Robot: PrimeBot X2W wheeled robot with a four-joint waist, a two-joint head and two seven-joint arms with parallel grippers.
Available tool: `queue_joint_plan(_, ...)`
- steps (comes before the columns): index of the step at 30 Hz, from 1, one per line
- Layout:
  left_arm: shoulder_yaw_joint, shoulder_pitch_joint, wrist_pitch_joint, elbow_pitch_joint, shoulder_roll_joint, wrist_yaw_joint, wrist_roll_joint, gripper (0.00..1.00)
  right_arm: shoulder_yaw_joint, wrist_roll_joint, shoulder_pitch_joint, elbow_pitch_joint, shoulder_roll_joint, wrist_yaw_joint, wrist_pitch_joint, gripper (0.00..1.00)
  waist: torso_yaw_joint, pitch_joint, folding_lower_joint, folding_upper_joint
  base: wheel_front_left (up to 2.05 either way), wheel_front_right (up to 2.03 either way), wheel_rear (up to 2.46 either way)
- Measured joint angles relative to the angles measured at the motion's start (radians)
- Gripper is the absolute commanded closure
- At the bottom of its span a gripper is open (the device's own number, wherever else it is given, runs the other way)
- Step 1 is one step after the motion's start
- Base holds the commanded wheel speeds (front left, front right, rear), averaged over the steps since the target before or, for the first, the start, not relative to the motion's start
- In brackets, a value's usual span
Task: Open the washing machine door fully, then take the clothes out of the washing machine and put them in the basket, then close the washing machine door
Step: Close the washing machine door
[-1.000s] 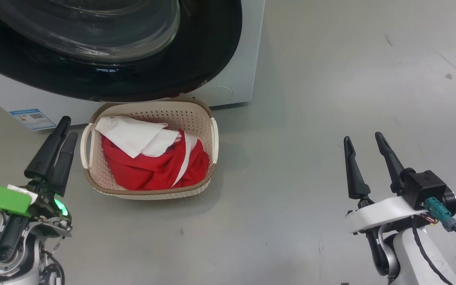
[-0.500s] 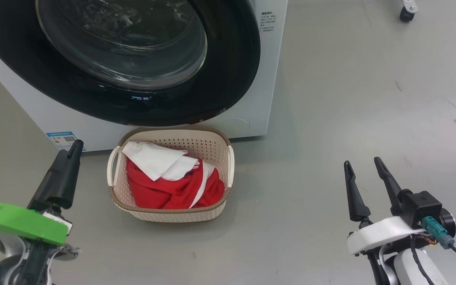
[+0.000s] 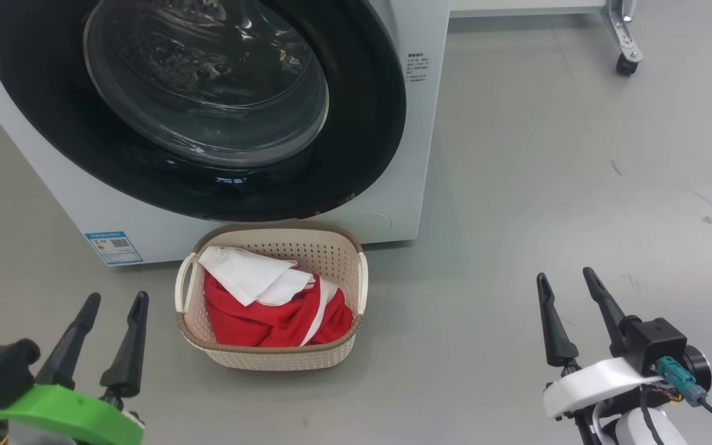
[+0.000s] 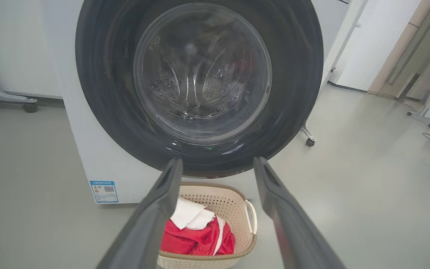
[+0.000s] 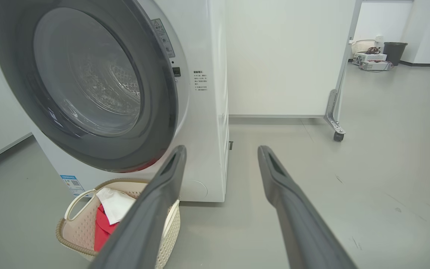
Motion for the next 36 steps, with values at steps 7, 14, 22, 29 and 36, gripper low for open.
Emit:
queue_joint_plan(7, -0.029, 0.042, -0.066, 0.032, -0.004, 0.001, 0.12, 0.0, -0.003, 0.0, 0.024, -0.002, -0.001, -0.004, 0.0, 0.0, -0.002, -0.01, 0.0, 0.0, 0.0, 0.0, 0.0)
queue_joint_plan(14, -0.052, 0.061, -0.12, 0.061, -0.024, 0.032, 0.177, 0.0, -0.003, 0.0, 0.047, -0.002, -0.001, -0.004, 0.0, 0.0, -0.002, -0.018, 0.0, 0.0, 0.0, 0.0, 0.0)
queue_joint_plan(22, -0.066, 0.069, -0.154, 0.091, -0.048, 0.055, 0.196, 0.0, -0.003, 0.0, 0.057, -0.008, -0.005, -0.005, 0.0, 0.0, -0.004, -0.026, 0.0, 0.0, 0.0, 0.0, 0.0)
queue_joint_plan(29, -0.078, 0.069, -0.179, 0.105, -0.061, 0.066, 0.206, 0.0, -0.003, 0.0, 0.065, -0.013, -0.007, -0.006, 0.0, 0.0, -0.006, -0.032, 0.0, 0.0, 0.0, 0.0, 0.0)
queue_joint_plan(36, -0.082, 0.071, -0.19, 0.121, -0.067, 0.074, 0.226, 0.0, -0.004, 0.0, 0.067, -0.02, -0.008, -0.006, 0.0, 0.0, -0.006, -0.036, 0.0, 0.0, 0.0, 0.0, 0.0)
